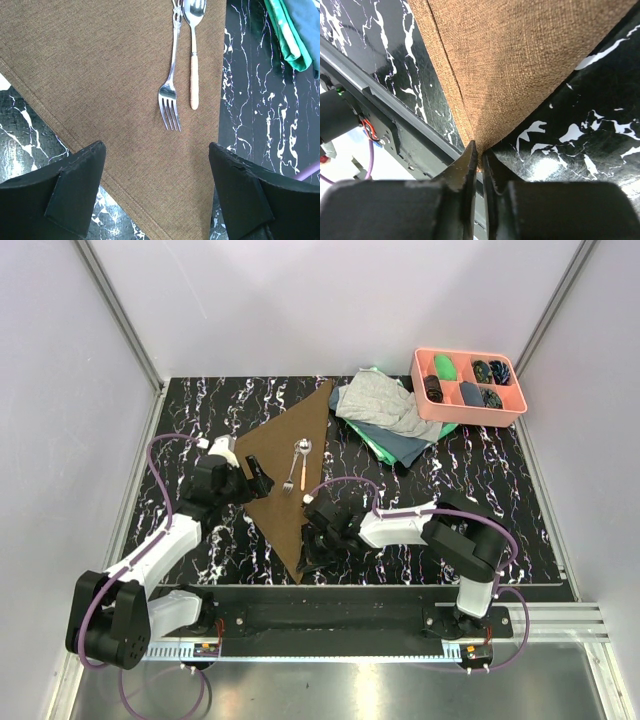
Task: Fold the napkin, place the utensils inside, and roll it up
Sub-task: Fold the napkin
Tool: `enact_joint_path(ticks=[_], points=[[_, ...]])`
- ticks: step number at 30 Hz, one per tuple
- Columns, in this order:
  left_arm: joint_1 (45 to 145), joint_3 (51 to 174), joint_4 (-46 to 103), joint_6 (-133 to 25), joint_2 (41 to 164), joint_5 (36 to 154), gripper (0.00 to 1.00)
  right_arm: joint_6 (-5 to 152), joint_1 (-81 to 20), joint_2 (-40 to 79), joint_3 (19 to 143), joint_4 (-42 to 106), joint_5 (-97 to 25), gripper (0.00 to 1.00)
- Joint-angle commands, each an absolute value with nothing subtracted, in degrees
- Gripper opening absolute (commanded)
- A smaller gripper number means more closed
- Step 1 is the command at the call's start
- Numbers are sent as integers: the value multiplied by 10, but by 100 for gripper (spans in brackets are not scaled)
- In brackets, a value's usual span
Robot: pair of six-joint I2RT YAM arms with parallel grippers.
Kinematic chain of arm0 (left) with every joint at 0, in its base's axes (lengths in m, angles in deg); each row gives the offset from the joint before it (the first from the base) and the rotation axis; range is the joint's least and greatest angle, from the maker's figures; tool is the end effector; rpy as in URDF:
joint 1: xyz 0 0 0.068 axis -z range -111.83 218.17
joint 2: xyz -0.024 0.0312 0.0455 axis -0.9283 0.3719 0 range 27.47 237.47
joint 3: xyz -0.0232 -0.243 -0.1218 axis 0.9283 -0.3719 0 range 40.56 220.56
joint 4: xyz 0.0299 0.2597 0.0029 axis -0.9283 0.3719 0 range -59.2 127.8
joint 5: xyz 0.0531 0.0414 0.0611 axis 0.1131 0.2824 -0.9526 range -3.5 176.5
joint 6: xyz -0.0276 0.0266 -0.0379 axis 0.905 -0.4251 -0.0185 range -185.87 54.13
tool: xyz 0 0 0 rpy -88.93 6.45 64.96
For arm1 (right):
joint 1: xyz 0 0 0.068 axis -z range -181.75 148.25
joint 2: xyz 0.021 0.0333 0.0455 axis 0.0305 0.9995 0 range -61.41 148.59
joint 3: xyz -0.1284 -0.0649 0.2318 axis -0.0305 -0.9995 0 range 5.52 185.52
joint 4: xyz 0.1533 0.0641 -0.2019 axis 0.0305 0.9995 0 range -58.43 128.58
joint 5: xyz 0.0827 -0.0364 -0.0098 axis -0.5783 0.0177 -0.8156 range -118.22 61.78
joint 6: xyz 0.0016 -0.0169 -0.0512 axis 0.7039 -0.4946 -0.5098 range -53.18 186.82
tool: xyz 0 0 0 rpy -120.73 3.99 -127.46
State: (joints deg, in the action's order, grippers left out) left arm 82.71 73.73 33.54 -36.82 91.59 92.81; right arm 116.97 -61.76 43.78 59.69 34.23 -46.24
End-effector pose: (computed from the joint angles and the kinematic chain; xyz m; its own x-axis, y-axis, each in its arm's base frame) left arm 0.2281 -0.0633 0.2157 -0.6335 -0.3342 -0.6978 0.0348 0.8887 -0.4572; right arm 0.1673 0.3119 0.1287 -0.9607 -0.2040 -0.1883 -0.2773 0.7386 0.6145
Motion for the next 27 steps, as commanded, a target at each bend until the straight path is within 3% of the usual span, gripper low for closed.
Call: enact_joint_path(ticks=[1,4,14,27], points=[[823,732,292,-363,905,938,87,1141,-627,454,601,396,-452,9],[821,731,290,-362,901,937,87,1141,-630,442,597,400,-464,0],[817,747,304,-345,886,966,87,1147,-616,380,664,407,-499,0],[796,878,429,-390,898,999,88,1059,-414,439,894,460,-595,0]])
